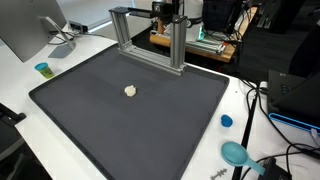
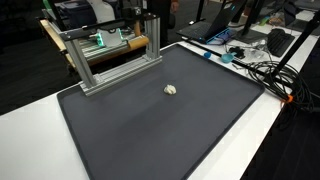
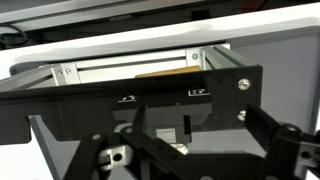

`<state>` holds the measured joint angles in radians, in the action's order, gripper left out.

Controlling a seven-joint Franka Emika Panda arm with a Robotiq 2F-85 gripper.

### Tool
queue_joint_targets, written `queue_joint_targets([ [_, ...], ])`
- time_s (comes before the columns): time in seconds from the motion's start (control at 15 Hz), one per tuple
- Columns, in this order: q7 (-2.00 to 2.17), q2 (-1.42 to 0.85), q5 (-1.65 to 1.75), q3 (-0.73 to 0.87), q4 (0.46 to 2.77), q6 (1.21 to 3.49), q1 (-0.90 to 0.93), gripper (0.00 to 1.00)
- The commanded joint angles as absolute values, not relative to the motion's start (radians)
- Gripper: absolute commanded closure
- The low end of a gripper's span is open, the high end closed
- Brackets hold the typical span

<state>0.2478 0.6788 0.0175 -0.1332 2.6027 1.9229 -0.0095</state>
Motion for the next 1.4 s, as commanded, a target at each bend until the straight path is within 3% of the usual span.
queue_joint_targets([
  [0.0,0.220,0.712,0.034,-0.111,2.631,1.970,-0.008,0.00],
  [1.33,0.026,0.768,0.072,-0.002,2.743,2.219,-0.042,0.00],
])
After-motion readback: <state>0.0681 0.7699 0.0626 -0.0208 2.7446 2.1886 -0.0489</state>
